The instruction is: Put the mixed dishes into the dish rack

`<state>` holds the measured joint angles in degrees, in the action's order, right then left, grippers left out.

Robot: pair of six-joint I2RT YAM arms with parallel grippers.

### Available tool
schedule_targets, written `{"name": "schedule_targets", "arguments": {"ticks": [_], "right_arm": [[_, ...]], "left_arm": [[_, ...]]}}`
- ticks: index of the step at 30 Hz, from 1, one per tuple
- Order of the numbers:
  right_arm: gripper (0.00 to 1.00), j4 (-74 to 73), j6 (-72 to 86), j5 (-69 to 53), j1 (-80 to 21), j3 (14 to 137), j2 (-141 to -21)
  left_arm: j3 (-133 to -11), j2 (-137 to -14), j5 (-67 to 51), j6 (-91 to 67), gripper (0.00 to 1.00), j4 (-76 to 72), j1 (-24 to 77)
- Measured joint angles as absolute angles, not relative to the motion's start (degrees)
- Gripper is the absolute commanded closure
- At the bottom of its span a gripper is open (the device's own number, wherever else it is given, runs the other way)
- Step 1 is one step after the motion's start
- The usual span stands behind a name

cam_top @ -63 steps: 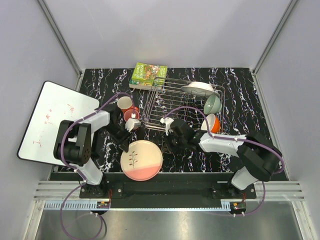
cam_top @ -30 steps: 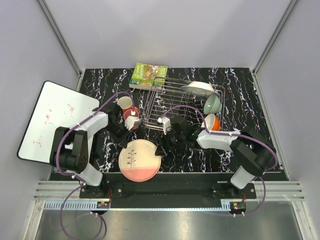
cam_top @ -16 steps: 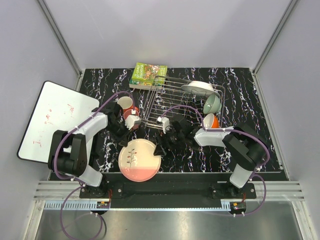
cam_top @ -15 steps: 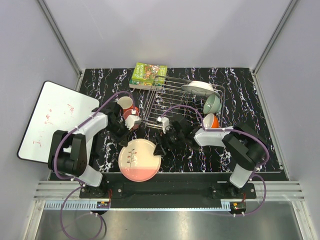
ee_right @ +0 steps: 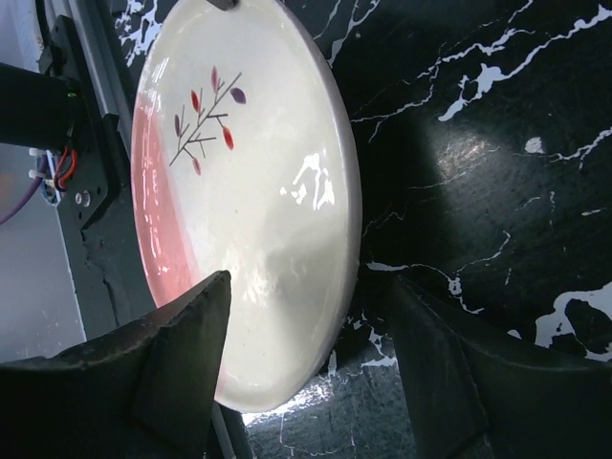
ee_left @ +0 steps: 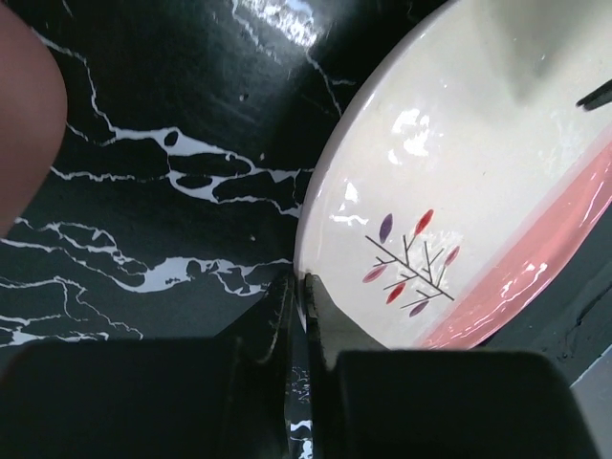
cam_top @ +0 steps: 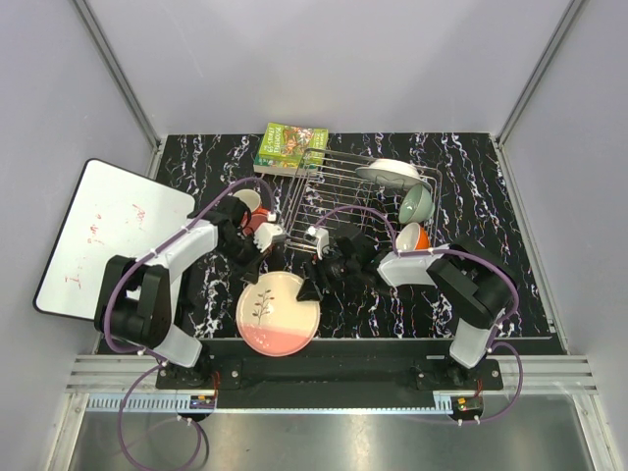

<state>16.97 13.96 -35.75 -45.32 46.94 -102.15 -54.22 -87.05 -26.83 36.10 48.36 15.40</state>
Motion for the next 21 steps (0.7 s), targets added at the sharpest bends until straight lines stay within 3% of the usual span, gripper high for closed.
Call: {"name": "schedule_targets", "arguments": {"ticks": [9,13,21], "right_arm": [[0.38,19.59,14.90,-38.61,-45.30,46.92,-102.26],[0.52,20.05,14.96,-38.72,-44.93,46.92,-102.67],[0.55,21.10,15.20,-40.97,-44.27,47.05,-103.79]], "left_arm": [[-56.27,-87.05,-26.76,34.92,1.00,48.36,18.06],[-56.45,-86.87,-26.24,34.59,1.00,48.47,18.61],[-57.30,-85.71,-24.64,34.33,1.00,49.23,20.21]]}}
